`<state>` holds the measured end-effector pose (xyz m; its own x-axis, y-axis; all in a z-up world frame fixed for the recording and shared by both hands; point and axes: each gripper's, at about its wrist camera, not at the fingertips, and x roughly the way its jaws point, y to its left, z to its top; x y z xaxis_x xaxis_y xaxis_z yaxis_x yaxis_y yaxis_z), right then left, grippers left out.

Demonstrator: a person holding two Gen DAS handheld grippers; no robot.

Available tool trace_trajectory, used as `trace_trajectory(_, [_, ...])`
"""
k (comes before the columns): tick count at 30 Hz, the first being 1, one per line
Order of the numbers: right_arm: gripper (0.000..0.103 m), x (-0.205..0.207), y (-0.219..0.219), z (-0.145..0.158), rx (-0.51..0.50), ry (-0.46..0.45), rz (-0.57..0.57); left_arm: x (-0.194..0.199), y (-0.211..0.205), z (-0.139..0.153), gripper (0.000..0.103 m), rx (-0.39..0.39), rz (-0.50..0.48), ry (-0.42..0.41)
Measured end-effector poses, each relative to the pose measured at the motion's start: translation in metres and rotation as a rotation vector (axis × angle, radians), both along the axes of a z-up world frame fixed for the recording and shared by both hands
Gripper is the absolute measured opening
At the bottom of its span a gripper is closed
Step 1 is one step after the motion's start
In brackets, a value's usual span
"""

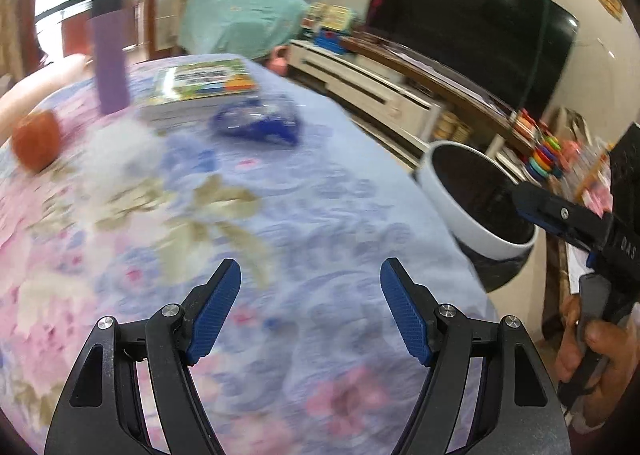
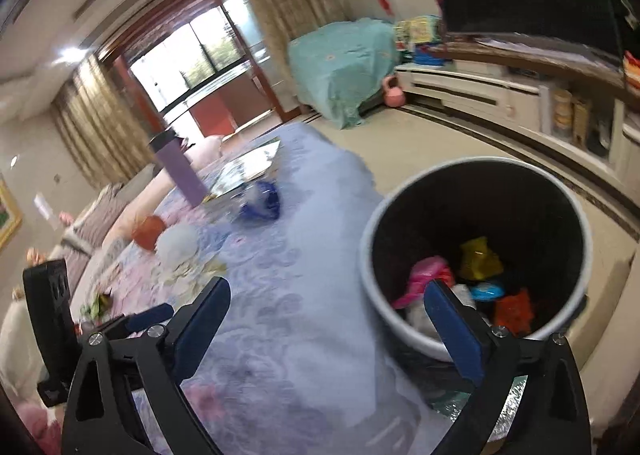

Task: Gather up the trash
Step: 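Move both open tools back over the foam net and blue wrapper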

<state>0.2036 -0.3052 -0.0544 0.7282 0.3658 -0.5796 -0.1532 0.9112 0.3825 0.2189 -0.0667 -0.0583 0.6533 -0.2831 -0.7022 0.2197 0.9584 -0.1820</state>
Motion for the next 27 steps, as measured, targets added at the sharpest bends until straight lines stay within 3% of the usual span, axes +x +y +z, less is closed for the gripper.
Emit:
trace_trajectory(7, [0.099,0.014,0.036,-0.005,-0.005,-0.002,0.06,-0.003,0.058,-0.005,0.074,-0.013,0.119,0.014])
trace_trajectory(13, [0.1,0.021,0.076,-0.014,-0.075,-0.033,0.115,-0.003,0.089,-0.013,0.074,-0.031,0.183,0.036])
trace_trajectory(27, [0.1,0.053,0.106,-0.027,-0.03,0.004,0.185,0.018,0.111,-0.019,0.074,-0.032,0.244,0.068])
